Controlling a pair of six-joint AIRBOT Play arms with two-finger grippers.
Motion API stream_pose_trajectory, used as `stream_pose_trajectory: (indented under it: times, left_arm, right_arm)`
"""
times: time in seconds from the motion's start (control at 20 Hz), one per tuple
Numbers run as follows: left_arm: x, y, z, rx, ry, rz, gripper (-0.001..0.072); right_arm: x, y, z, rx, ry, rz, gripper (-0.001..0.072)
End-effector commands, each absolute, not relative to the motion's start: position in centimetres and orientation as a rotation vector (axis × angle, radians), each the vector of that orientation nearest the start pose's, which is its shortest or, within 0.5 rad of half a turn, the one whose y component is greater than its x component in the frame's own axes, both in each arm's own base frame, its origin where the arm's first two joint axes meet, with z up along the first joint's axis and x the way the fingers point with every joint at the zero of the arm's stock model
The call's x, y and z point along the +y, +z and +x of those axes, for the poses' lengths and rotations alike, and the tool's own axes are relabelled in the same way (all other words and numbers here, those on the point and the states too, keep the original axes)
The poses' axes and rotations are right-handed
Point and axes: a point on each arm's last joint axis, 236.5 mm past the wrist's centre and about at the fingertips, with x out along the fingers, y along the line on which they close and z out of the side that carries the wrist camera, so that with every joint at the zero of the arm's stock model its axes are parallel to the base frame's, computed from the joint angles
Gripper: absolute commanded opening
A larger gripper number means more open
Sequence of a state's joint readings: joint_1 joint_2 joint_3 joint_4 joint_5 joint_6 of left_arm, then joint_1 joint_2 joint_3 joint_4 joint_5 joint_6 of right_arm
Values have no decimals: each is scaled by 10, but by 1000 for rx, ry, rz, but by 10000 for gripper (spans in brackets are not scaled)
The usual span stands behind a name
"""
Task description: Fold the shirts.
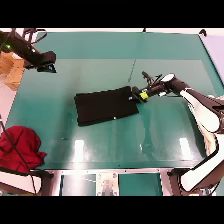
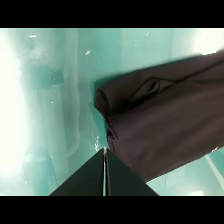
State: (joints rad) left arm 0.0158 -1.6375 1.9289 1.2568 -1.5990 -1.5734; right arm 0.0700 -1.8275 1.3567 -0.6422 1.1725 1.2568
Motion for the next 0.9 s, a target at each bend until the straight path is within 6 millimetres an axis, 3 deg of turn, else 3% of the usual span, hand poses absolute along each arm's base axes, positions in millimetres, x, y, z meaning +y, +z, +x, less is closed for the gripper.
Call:
stream_pose_trajectory:
  times: [0.0,0.15,0.3,0.4,0.5,0.65,0.75,0.85]
  left_arm:
    - [-66,109,454,1301,-259,-210,26]
    - [-66,109,454,1301,-259,-209,26]
    - [-66,109,454,1301,-260,-209,26]
    - [-66,109,454,1300,-260,-208,26]
    - [-66,109,454,1300,-262,-207,26]
    - [-66,109,454,1300,-262,-207,26]
    - [-66,109,454,1299,-262,-208,26]
    - [-66,109,454,1300,-262,-208,26]
  right_arm:
    - [202,-7,454,1295,675,673,17]
    - [151,83,477,1096,641,667,17]
    - [67,166,481,911,528,697,17]
    - [4,202,476,814,413,740,17]
    - [-63,225,470,722,284,787,17]
    - [-149,236,450,631,106,872,16]
    - [-187,231,429,624,22,923,16]
    - [-212,226,405,637,-30,967,17]
